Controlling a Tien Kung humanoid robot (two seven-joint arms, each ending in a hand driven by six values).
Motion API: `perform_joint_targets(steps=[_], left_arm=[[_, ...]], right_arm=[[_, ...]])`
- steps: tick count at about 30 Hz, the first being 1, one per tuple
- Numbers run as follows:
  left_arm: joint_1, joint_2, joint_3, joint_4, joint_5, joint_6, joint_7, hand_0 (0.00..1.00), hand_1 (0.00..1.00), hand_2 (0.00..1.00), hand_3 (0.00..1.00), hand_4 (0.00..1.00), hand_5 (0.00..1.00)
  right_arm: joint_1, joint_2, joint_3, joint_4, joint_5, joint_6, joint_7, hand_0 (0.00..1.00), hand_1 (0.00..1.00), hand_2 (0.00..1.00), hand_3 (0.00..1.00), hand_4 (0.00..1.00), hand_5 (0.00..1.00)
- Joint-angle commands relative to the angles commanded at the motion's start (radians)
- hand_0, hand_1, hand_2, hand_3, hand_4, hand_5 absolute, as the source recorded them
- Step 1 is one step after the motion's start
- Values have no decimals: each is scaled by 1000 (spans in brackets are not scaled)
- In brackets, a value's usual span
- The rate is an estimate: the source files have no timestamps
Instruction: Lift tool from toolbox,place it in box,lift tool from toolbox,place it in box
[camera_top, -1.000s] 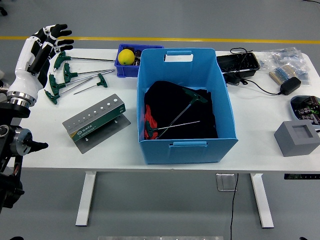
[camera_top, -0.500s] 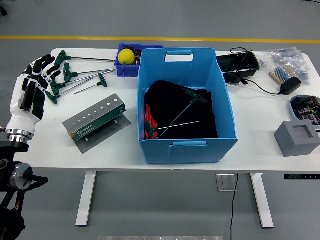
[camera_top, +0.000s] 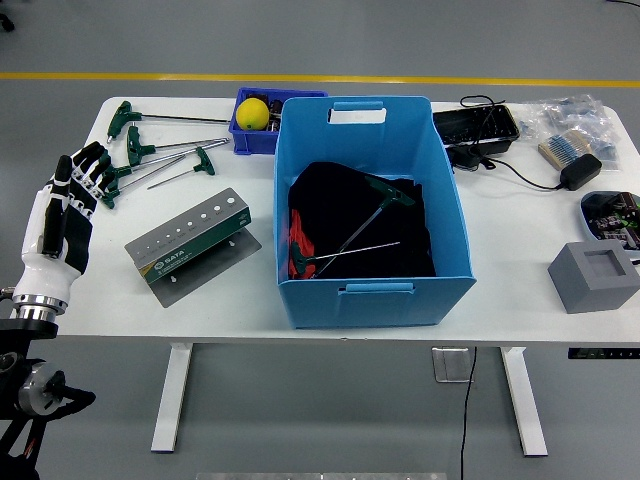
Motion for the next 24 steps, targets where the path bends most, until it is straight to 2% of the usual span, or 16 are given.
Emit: perform_joint_targets(steps=[4, 8, 12, 13, 20, 24], left_arm=[[3, 4, -5, -8, 10, -1, -1, 887, 918, 924, 837, 971, 865], [17, -16, -26, -27, 3, 19, -20, 886, 917, 924, 838, 963, 852], [27, -17, -26, -51, 2, 25, -28, 886, 917, 924, 838, 963, 852], [25, -17, -25, -53, 2, 26, -30, 884, 912, 923, 838, 971, 898], [-4, -11, -21, -48, 29, 26, -27, 883, 911, 924, 838, 972, 899], [-14, -19, -27, -33, 1, 38, -36, 883, 911, 924, 838, 972, 899]], right_arm=[[-3, 5, -26, -1, 38, 2, 13, 643, 620, 692, 557, 775, 684], [-2, 5, -46, -4, 66, 4, 26, 642, 621, 692, 556, 772, 685], [-5, 8, -77, -8, 123, 3, 45, 642, 621, 692, 556, 772, 685], [-6, 9, -83, -9, 133, 3, 48, 642, 620, 694, 556, 772, 685], [-14, 10, -113, -10, 160, 8, 58, 641, 622, 694, 555, 772, 686], [-24, 19, -151, -19, 245, 13, 82, 641, 622, 694, 555, 772, 686]])
